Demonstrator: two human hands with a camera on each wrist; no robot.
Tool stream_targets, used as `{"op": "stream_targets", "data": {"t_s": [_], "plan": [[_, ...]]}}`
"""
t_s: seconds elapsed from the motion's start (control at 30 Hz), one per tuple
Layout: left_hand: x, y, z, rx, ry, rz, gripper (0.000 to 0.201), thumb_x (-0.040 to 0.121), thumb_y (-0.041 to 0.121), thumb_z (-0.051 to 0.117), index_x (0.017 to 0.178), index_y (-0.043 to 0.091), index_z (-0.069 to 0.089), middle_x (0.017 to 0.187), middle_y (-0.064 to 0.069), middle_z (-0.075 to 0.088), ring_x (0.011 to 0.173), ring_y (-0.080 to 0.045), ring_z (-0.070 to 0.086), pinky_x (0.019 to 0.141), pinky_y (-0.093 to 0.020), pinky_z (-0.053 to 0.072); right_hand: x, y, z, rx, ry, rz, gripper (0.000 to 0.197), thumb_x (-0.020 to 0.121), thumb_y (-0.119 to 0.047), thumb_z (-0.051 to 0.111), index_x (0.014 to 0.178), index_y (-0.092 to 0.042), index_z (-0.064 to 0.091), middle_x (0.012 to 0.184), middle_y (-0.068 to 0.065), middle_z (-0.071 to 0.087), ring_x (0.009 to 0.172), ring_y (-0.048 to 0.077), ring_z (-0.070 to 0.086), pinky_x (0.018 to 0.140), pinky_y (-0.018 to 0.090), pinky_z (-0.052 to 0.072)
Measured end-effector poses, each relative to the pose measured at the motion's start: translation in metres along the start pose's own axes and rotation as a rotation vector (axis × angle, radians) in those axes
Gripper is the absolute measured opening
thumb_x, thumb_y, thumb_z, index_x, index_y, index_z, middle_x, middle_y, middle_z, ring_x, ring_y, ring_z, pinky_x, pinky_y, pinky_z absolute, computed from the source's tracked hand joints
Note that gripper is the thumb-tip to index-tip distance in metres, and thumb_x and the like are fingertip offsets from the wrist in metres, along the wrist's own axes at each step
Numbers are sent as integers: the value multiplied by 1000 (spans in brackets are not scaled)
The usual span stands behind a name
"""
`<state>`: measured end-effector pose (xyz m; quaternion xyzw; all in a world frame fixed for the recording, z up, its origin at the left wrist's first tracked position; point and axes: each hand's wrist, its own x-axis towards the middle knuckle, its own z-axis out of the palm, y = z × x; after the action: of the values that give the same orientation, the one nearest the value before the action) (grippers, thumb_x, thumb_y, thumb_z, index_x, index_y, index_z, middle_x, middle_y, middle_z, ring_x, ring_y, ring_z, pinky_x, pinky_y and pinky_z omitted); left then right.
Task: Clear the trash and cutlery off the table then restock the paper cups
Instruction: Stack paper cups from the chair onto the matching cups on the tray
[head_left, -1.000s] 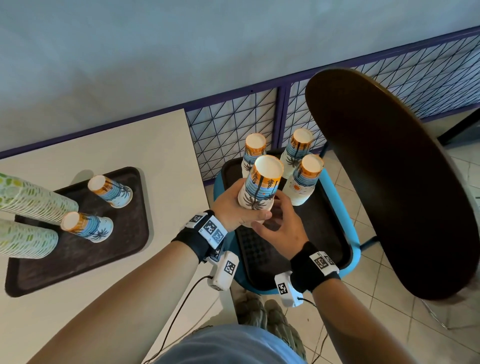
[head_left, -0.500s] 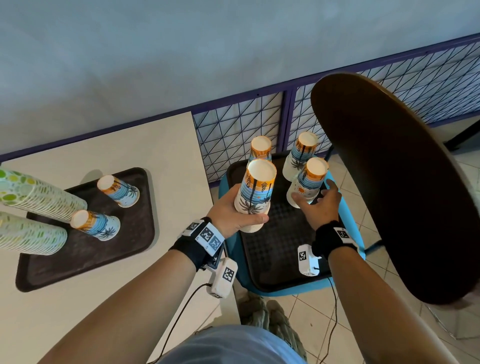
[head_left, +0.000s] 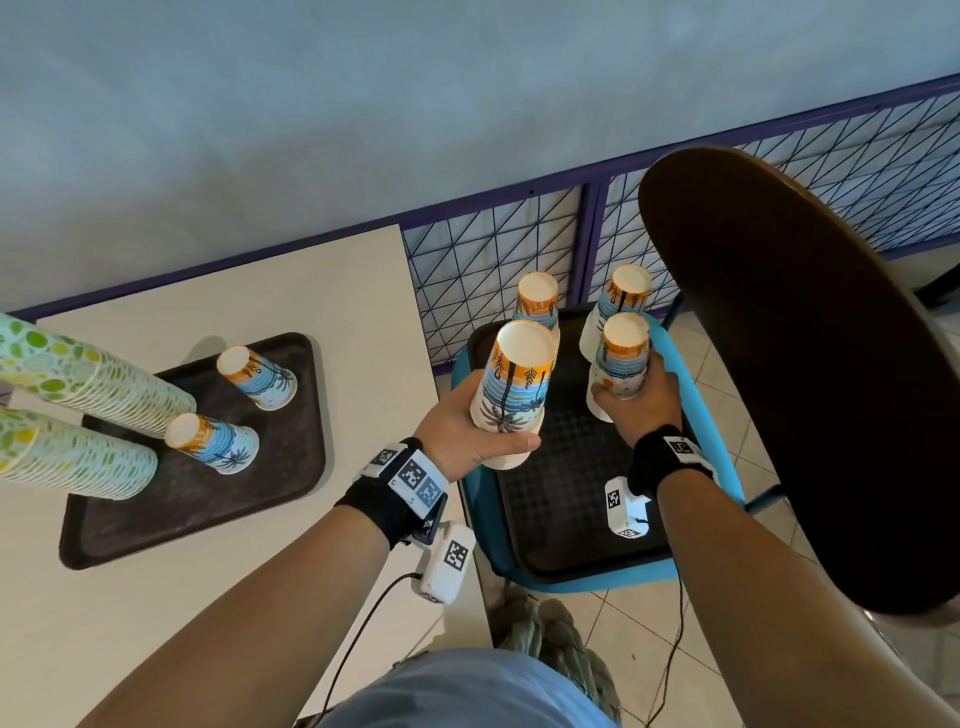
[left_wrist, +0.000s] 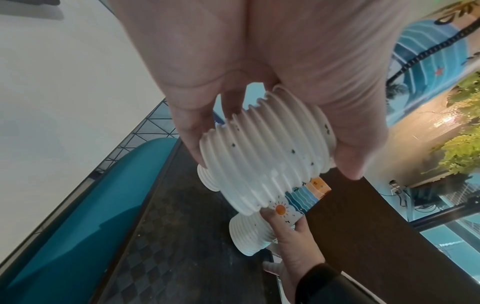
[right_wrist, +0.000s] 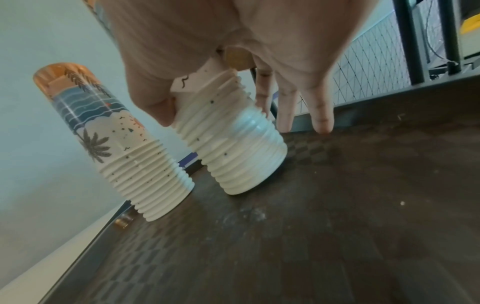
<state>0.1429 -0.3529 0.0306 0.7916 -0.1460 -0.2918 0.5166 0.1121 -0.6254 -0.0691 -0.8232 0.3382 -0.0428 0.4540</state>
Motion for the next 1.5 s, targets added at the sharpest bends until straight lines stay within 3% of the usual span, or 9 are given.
{"op": "stream_targets", "data": {"t_s": [0.2, 0.37, 0.53, 0.67, 0.77, 0.93, 1.1, 1.3, 1.5], "plan": [[-2, -2, -3, -22, 5, 3, 82, 62, 52, 90, 135, 33, 58, 127, 9, 74, 119, -12, 68, 110, -49, 52, -20, -6, -2, 29, 3, -21, 87, 71, -33, 85, 145, -34, 40, 130, 9, 37, 99, 19, 50, 99, 27, 39], [-17, -6, -13, -69, 19, 1, 74, 62, 49, 88, 128, 34, 61, 122, 12, 75, 113, -3, 70, 101, -29, 53, -38, -3, 3, 160, 18, -36, 85, 61, -44, 83, 138, -36, 46, 126, 5, 50, 106, 19, 60, 103, 41, 51], [-47, -33, -42, -140, 112, -16, 77, 68, 44, 89, 136, 22, 60, 127, 4, 74, 119, -14, 69, 106, -39, 54, -70, -15, 16, 284, -62, -125, 79, 61, -41, 86, 131, -35, 51, 129, 4, 59, 115, 15, 62, 103, 42, 51], [-78, -59, -76, -161, 269, -24, 70, 75, 25, 92, 135, 9, 61, 125, -4, 76, 117, -19, 72, 101, -38, 58, -97, -46, 46, 370, -169, -215, 69, 74, -12, 87, 131, -28, 50, 133, 3, 60, 118, 5, 61, 102, 30, 50], [-100, -72, -107, -152, 373, -21, 64, 76, 9, 91, 133, 4, 61, 122, -7, 76, 114, -20, 73, 95, -30, 58, -117, -80, 80, 397, -275, -281, 70, 78, -10, 85, 135, -25, 48, 132, -6, 61, 121, 0, 59, 99, 18, 50], [-133, -75, -168, -109, 549, 21, 62, 73, 17, 94, 127, 10, 65, 112, 15, 79, 107, -2, 73, 91, -16, 54, -138, -161, 147, 388, -391, -399, 59, 77, -21, 87, 126, -23, 55, 122, -1, 66, 111, 4, 66, 95, 25, 55], [-155, -89, -248, -134, 734, 71, 76, 70, 41, 94, 134, 15, 63, 129, 0, 74, 121, -20, 70, 107, -46, 54, -147, -238, 220, 334, -445, -463, 71, 71, -51, 83, 130, -32, 50, 124, 1, 64, 112, 13, 66, 96, 40, 57], [-160, -112, -319, -146, 807, 47, 77, 71, 37, 93, 137, 14, 60, 130, 0, 73, 121, -17, 70, 107, -45, 54, -149, -310, 295, 323, -441, -472, 78, 66, -58, 83, 131, -36, 47, 121, -6, 63, 115, 15, 63, 98, 44, 55], [-144, -144, -340, -169, 750, 29, 68, 77, 10, 90, 136, 16, 57, 125, 10, 72, 112, 5, 68, 92, -9, 52, -149, -342, 344, 232, -349, -487, 81, 69, -49, 81, 139, -29, 44, 119, -4, 58, 116, 17, 55, 101, 42, 52]]}}
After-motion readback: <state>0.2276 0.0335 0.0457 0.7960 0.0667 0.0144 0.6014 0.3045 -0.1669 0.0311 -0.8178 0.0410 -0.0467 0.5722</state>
